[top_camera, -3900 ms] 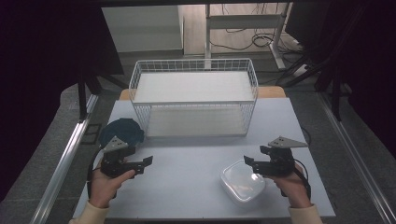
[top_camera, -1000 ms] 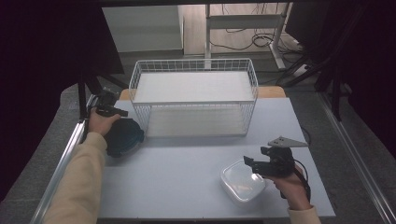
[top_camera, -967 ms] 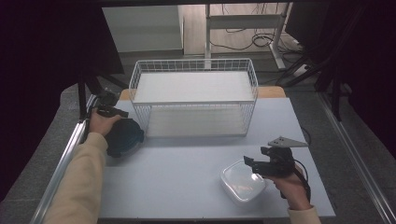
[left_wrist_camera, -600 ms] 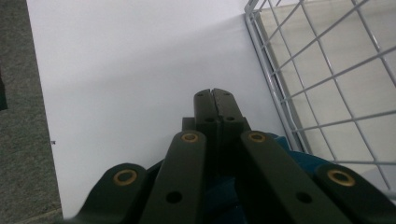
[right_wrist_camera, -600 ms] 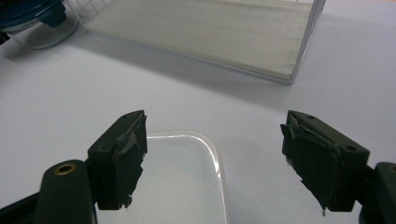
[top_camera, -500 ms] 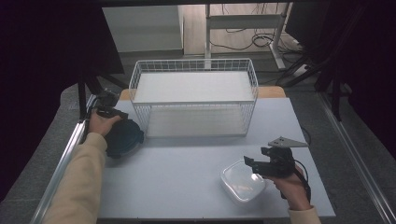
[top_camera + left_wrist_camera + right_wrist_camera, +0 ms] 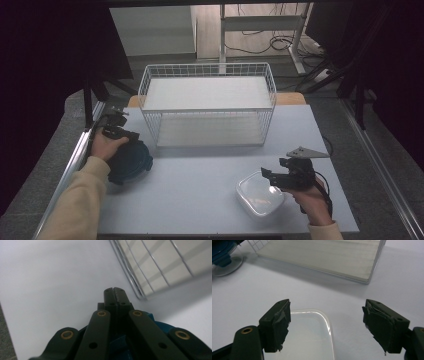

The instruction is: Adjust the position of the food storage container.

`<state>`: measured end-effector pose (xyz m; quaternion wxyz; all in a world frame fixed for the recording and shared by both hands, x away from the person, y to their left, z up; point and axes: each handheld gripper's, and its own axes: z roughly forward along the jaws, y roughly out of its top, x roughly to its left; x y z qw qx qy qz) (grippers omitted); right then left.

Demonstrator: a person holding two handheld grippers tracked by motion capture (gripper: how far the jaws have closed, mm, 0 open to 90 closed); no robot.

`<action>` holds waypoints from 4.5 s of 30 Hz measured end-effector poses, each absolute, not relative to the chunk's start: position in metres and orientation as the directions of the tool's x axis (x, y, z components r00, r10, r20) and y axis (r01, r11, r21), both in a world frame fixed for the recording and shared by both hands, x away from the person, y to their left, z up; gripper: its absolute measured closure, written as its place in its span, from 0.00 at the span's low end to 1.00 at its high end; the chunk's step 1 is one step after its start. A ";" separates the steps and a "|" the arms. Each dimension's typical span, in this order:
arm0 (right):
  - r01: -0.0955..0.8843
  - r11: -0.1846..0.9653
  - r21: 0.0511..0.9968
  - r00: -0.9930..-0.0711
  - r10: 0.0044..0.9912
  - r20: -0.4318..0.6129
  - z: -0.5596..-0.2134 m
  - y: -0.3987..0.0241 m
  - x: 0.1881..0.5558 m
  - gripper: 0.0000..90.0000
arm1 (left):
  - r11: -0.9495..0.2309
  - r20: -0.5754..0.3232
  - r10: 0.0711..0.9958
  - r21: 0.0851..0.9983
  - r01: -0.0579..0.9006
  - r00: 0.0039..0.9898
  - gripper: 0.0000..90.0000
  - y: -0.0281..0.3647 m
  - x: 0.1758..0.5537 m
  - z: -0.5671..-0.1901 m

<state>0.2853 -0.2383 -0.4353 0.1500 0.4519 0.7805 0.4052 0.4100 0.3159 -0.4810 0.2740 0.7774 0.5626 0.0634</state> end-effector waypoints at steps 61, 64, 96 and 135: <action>0.557 0.273 0.784 -0.560 0.821 0.112 -0.424 -0.223 0.277 0.24 | -0.128 -0.234 0.931 0.512 0.850 0.281 1.00 0.375 0.307 -0.512; 0.547 0.273 0.792 -0.564 0.819 0.107 -0.420 -0.222 0.275 0.24 | -0.144 -0.242 0.921 0.514 0.845 0.304 1.00 0.363 0.305 -0.512; 0.517 0.277 0.810 -0.598 0.794 0.110 -0.408 -0.210 0.265 0.24 | -0.247 -0.297 0.843 0.526 0.814 0.448 1.00 0.271 0.279 -0.513; 0.504 0.297 0.811 -0.638 0.760 0.119 -0.404 -0.193 0.258 0.23 | -0.129 -0.263 0.834 0.763 0.634 0.486 0.29 0.241 0.245 -0.418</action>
